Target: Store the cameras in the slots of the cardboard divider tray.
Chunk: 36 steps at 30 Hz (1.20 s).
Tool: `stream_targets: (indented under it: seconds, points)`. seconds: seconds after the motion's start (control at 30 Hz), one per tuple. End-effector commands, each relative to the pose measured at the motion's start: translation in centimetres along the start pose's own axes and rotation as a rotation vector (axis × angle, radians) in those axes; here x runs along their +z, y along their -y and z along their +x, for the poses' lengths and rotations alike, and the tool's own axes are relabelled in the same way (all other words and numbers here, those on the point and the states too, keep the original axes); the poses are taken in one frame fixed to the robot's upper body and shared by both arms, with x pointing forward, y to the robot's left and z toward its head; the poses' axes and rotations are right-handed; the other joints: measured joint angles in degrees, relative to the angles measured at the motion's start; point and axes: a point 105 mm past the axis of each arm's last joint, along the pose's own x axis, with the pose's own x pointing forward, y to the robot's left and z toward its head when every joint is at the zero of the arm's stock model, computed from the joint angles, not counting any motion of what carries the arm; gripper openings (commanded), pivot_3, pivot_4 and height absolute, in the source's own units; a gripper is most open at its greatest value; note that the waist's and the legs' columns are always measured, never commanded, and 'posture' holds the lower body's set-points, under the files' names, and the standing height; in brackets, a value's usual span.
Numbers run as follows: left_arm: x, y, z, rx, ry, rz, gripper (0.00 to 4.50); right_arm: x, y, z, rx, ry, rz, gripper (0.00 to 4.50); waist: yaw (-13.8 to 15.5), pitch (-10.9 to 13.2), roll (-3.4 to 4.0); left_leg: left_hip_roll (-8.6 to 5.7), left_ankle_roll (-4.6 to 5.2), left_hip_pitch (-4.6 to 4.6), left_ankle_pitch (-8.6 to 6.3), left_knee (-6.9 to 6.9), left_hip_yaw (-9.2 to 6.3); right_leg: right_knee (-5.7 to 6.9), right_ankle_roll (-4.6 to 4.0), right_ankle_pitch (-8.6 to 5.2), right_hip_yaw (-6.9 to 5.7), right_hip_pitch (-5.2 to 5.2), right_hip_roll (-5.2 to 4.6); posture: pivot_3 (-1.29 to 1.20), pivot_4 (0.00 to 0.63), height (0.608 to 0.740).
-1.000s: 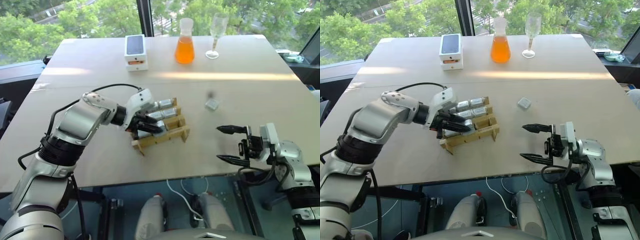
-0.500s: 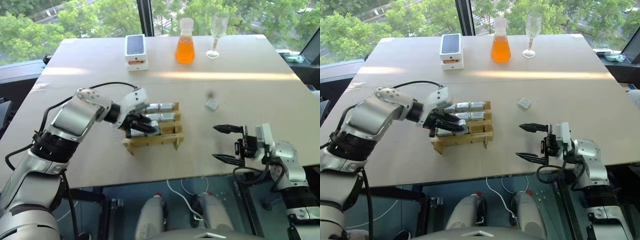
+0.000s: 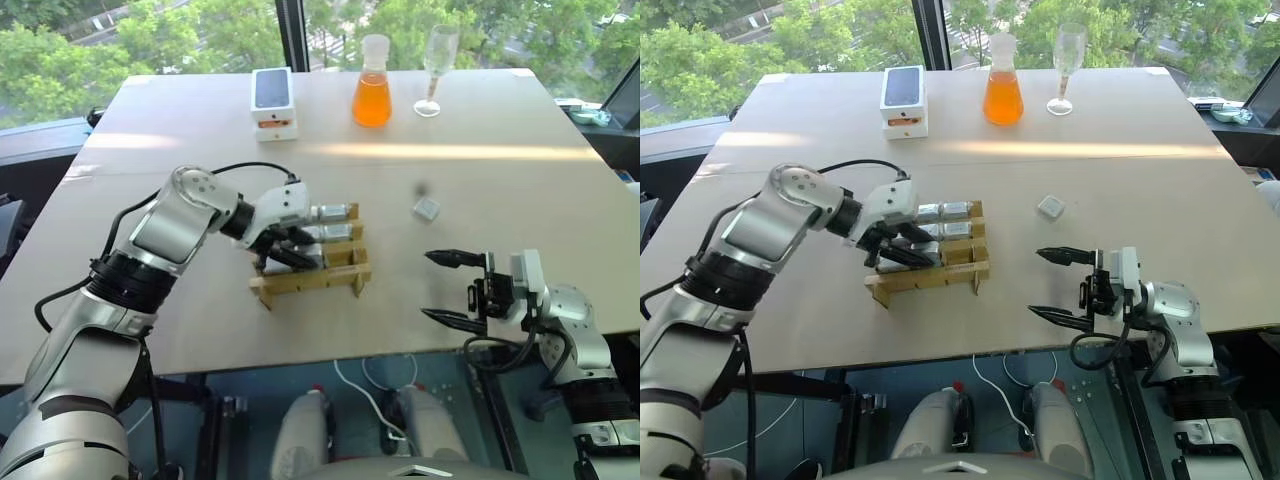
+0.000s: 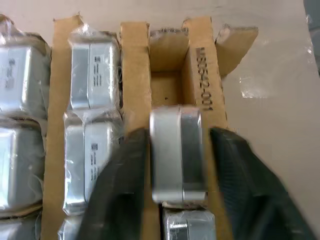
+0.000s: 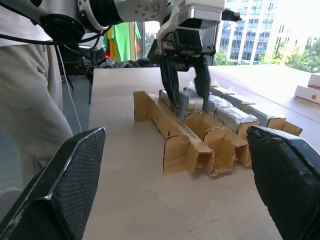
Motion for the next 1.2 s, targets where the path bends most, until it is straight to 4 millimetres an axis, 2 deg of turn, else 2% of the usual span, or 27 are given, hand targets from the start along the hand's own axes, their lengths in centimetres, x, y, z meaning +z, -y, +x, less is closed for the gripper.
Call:
stream_targets:
  seconds: [0.03,0.07,0.17,0.3,0.4,0.57,0.73,0.8,0.9,1.2]
  points:
    - [2.3,-1.4,-1.5,0.106,0.088,0.015,4.1,0.5,0.2,-0.2,0.0,0.01,-0.032,4.5,0.0,0.0,0.0,0.0,0.0,0.0,0.0,0.0,-0.01,0.0,0.0,0.0,-0.01,0.0,0.0,0.0,0.15,0.74]
    - [2.3,-1.3,-1.7,0.109,0.092,0.014,4.41,0.5,0.4,-0.1,-0.002,0.002,-0.035,4.5,0.0,0.0,0.0,0.0,0.0,0.0,0.0,0.0,-0.02,0.0,0.0,0.0,-0.01,0.0,0.0,0.0,0.15,0.74]
    - [2.6,-1.0,-2.6,0.14,0.139,0.003,4.41,0.2,1.6,0.1,-0.071,-0.032,-0.041,4.5,-0.4,0.0,0.0,0.03,-0.01,0.01,0.0,-0.01,0.02,0.01,0.01,0.0,0.03,-0.02,0.02,0.0,0.15,0.74]
    - [3.3,0.0,-4.1,0.193,0.294,-0.04,4.41,-0.9,5.4,0.3,-0.355,-0.131,-0.076,4.5,-0.9,0.0,0.01,0.08,-0.08,0.06,0.05,-0.03,0.06,0.06,0.0,0.0,0.08,-0.04,-0.01,0.0,0.15,0.74]
    - [4.2,1.0,-5.0,0.278,0.46,-0.036,4.41,-1.1,8.0,0.4,-0.541,-0.142,-0.06,4.5,-1.0,0.0,0.01,0.1,-0.23,0.04,0.13,-0.05,0.07,0.09,0.0,0.0,0.09,-0.07,-0.21,0.0,0.15,0.74]
    - [2.4,3.2,-5.1,0.377,0.528,-0.14,4.41,-2.7,12.3,-0.8,-0.749,-0.308,-0.035,4.5,-1.6,0.0,0.01,0.03,-0.24,0.04,0.14,-0.04,0.12,0.08,-0.2,0.12,0.14,-0.06,-0.38,0.0,0.15,0.74]
    - [2.2,4.9,-5.2,0.427,0.572,-0.181,4.41,-3.0,14.8,-1.1,-0.729,-0.409,-0.037,4.5,-1.2,0.0,-0.02,-0.03,-0.23,0.02,0.13,-0.05,0.11,0.06,-0.21,0.13,0.11,-0.06,-0.43,0.0,0.15,0.74]
    - [2.0,5.8,-4.9,0.417,0.548,-0.159,4.41,-3.5,14.8,-0.7,-0.644,-0.439,0.027,4.5,-1.4,0.0,-0.02,-0.01,-0.23,0.02,0.13,-0.07,0.09,0.03,-0.22,0.13,0.09,-0.05,-0.42,0.0,0.15,0.74]
    - [1.6,6.0,-4.8,0.453,0.531,-0.149,4.41,-3.9,14.7,-0.1,-0.545,-0.468,0.075,4.5,-1.6,0.0,-0.01,-0.02,-0.22,0.07,0.13,-0.19,0.15,-0.01,-0.22,0.13,0.16,-0.05,-0.4,0.0,0.15,0.74]
    - [1.9,6.5,-4.6,0.478,0.539,-0.134,4.41,-4.3,15.7,1.1,-0.518,-0.479,0.108,4.5,-1.6,0.0,-0.01,0.01,-0.22,0.04,0.13,-0.2,0.14,-0.05,-0.23,0.14,0.15,-0.05,-0.39,0.0,0.15,0.74]
